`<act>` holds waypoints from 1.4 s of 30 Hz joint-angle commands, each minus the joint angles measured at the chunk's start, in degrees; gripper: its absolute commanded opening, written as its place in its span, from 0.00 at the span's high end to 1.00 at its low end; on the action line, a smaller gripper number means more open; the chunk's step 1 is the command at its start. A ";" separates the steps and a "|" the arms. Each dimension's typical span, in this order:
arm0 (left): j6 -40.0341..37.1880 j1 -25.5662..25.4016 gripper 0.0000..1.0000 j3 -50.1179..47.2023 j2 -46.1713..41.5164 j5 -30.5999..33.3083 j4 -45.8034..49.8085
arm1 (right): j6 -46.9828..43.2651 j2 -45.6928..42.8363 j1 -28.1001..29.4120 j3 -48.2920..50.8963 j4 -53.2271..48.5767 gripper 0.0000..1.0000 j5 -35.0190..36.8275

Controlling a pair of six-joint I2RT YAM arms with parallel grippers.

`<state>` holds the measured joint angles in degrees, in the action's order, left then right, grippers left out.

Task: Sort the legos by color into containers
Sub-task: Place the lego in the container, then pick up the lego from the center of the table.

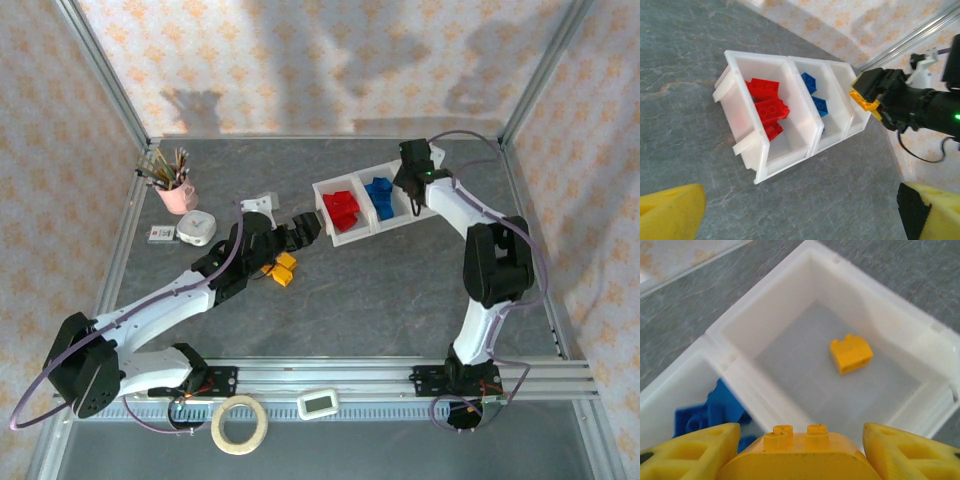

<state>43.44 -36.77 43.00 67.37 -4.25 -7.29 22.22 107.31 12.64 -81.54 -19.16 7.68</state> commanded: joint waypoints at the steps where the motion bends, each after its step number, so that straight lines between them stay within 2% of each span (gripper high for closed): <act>1: -1.16 -0.66 0.01 1.92 0.15 -0.26 -2.88 | -1.00 4.07 -2.20 -4.64 0.67 0.42 0.83; 4: -1.34 -0.66 0.01 2.17 0.43 -0.15 -2.65 | -0.86 7.65 -2.97 -8.29 0.21 0.40 0.84; 10: -1.77 -0.59 0.01 2.37 -0.03 0.39 -1.86 | -1.68 12.16 -3.44 -15.30 -2.96 0.28 -0.26; 15: -2.38 -0.60 0.01 2.73 -0.58 1.06 -1.32 | -1.71 8.96 -3.42 -14.14 -2.33 0.17 -1.62; 20: -2.48 -0.58 0.01 2.55 -1.27 2.13 -0.91 | -1.98 4.03 -2.46 -11.20 -2.71 0.16 -3.01; 25: -1.83 -0.59 0.01 0.76 -4.19 3.95 0.20 | -2.08 -4.70 1.87 -1.10 0.42 0.16 -5.36; 32: -1.52 -0.41 0.01 -2.80 -11.42 7.65 6.75 | -2.40 -12.97 11.56 8.46 0.13 0.16 -6.87; 42: 2.52 0.14 0.01 -9.67 -28.64 15.27 20.34 | 0.55 -14.02 27.85 11.39 -1.86 0.18 -8.08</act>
<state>43.94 -36.75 34.50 42.59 6.76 6.26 21.21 94.50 37.06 -70.85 -19.73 0.14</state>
